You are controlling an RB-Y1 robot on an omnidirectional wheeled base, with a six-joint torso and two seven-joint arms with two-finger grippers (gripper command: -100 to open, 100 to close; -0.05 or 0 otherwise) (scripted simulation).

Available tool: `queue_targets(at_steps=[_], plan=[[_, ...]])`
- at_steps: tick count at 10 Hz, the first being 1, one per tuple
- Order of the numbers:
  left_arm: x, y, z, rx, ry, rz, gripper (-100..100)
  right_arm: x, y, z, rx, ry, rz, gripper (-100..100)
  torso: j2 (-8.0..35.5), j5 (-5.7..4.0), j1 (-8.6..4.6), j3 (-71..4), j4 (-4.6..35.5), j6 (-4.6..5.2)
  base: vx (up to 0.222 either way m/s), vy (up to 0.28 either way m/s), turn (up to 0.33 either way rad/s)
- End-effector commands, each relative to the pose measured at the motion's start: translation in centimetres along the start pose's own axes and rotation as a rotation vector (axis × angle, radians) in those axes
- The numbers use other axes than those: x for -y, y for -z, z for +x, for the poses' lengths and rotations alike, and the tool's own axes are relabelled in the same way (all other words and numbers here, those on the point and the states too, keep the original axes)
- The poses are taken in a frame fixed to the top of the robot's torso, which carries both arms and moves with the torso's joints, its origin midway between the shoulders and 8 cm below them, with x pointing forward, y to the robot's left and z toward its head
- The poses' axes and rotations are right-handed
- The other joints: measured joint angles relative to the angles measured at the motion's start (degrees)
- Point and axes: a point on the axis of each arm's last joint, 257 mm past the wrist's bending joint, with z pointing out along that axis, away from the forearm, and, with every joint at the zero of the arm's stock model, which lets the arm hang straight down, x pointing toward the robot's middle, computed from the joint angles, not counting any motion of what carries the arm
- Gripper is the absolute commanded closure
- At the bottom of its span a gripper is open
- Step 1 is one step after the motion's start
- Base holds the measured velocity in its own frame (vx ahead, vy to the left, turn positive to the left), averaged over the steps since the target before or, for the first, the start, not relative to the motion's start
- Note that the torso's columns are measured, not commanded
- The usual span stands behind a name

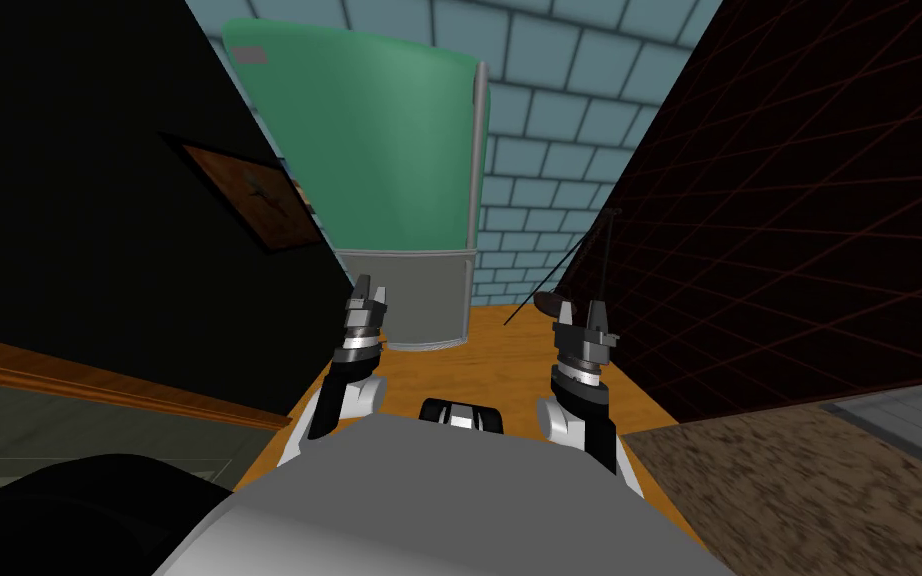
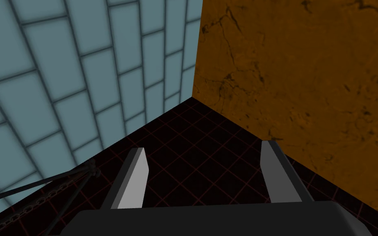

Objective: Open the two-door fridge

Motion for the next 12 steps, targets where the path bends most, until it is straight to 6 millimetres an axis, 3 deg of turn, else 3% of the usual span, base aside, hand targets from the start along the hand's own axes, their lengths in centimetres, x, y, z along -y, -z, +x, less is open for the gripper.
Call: queue_targets(at_steps=[1, 2, 4, 12], plan=[[0.0, 0.0, 0.0, 0.000, 0.000, 0.000, 0, 0.0, 0.0, 0.0, 0.000, 0.000, 0.000, 0, 4.2, 0.00, 0.00, -8.5, 4.2, 0.00, 0.000, 0.000, 0.000], [-0.2, 0.0, 0.5, -0.041, -0.019, -0.005, -100, 0.0, 0.0, 0.0, 0.000, 0.000, 0.000, 0, 8.5, 0.00, 0.00, -16.9, 8.5, 0.00, 0.021, -0.010, -0.015], [-0.8, 0.0, 1.1, -0.093, -0.046, -0.024, -100, 0.0, 0.0, 0.0, 0.000, 0.000, 0.001, 0, 10.8, -0.01, -0.05, -22.0, 10.9, 0.00, 0.045, -0.030, -0.031], [-4.6, 0.0, 1.0, -0.181, -0.133, -0.177, -100, 0.0, 0.0, 0.0, 0.000, 0.000, 0.001, 0, 11.1, -0.01, -0.04, -22.3, 11.1, 0.00, 0.105, -0.050, -0.048]])
